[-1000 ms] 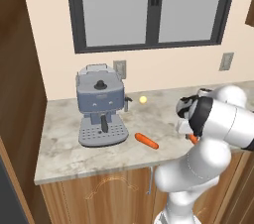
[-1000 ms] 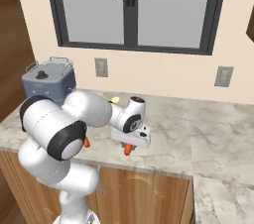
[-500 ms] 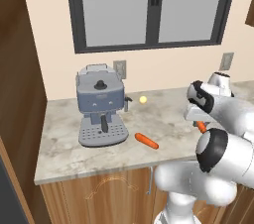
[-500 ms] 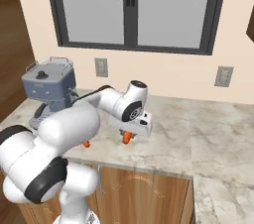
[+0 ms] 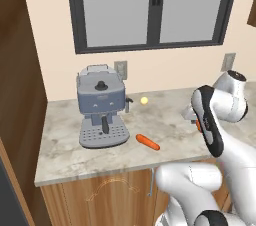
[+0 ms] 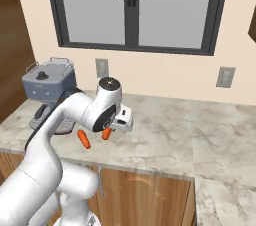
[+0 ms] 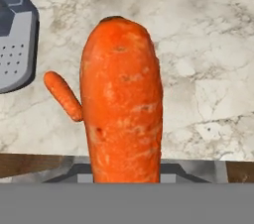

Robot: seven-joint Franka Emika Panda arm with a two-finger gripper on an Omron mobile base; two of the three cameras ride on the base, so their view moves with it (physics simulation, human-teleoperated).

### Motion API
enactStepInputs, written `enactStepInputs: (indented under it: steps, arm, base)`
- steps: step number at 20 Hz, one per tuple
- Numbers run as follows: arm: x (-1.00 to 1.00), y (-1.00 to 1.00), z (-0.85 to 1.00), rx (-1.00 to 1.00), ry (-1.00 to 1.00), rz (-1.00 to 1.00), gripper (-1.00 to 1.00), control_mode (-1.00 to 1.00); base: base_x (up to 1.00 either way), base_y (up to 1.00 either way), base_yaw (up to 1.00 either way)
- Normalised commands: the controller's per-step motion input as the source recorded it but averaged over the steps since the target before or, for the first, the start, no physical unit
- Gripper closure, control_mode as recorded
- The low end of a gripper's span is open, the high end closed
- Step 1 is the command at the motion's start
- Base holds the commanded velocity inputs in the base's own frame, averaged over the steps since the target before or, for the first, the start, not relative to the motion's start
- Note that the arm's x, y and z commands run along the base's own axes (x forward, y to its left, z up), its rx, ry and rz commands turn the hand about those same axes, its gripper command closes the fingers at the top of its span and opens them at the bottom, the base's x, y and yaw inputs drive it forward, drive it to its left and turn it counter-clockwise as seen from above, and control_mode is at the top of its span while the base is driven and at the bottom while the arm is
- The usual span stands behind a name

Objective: Place the carrots inside the fridge drawer. Close the drawer after placing the vegetables.

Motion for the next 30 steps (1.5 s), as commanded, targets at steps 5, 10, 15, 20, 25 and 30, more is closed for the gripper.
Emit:
enactStepInputs:
  steps: [5, 10, 15, 20, 25, 30]
  arm:
    - [-0.42, 0.70, 0.33, -0.10, -0.16, 0.00, 1.00, -1.00]
    - [-0.09, 0.43, -0.03, -0.09, 0.00, 0.00, 1.00, -1.00]
    - [0.12, 0.03, -0.02, -0.01, 0.05, 0.00, 1.00, -1.00]
    - [-0.57, 0.00, 0.28, 0.00, -0.13, -0.02, 1.00, -1.00]
    - [-0.46, 0.19, 0.11, 0.00, -0.08, 0.01, 1.00, 1.00]
    - [0.00, 0.00, 0.00, 0.00, 0.00, 0.00, 1.00, 1.00]
  base:
    - [0.00, 0.00, 0.00]
    - [0.00, 0.00, 0.00]
    - [0.00, 0.00, 0.00]
    - [0.00, 0.00, 0.00]
    - [-0.26, 0.18, 0.05]
    - [-0.99, 0.48, 0.14]
